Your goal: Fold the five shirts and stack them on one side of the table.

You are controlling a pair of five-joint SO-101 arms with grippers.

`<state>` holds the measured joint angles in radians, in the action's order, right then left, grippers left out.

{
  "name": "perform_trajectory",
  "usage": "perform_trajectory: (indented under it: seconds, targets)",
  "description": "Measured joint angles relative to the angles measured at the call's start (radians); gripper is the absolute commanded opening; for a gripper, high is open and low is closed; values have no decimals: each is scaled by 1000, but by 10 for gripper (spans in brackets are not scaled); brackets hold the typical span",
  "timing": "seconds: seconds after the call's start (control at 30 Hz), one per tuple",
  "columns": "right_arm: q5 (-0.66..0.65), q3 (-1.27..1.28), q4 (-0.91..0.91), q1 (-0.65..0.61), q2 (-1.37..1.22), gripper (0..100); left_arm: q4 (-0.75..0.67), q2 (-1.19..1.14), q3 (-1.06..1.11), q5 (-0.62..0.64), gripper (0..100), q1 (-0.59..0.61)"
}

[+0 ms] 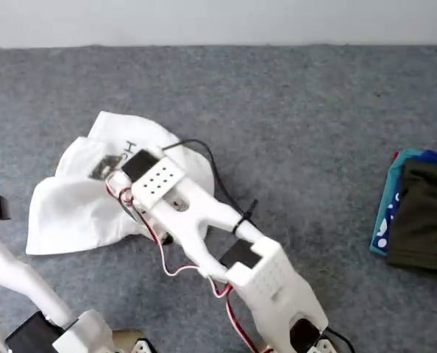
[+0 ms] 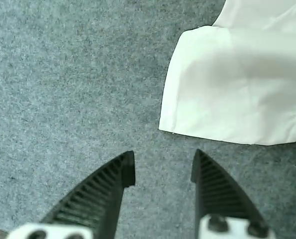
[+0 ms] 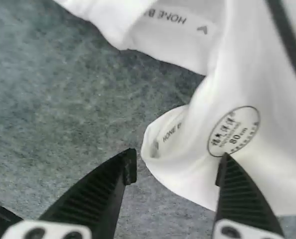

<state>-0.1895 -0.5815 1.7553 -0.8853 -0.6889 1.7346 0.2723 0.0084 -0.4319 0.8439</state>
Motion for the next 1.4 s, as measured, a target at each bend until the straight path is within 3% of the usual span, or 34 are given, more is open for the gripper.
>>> perform_trajectory:
  seconds: [0.1, 0.23, 0.67, 0.83, 1.1, 1.23, 1.4]
  targets:
    - [0, -2, 0, 17, -52, 216, 0, 6, 0, 0, 195, 0]
    - [-52, -2, 0, 92, -101, 0, 0, 6, 0, 0, 195, 0]
    - [-582, -43, -5, 500, -103, 9, 0, 6, 0, 0, 195, 0]
    - [-740, -183, -127, 677, -103, 9, 0, 6, 0, 0, 195, 0]
    - [-784, -256, -354, 804, -103, 31, 0, 6, 0, 0, 195, 0]
    - [-784, -272, -276, 802, -103, 184, 0, 6, 0, 0, 195, 0]
    - [-715, -400, -107, 802, -103, 207, 0, 6, 0, 0, 195, 0]
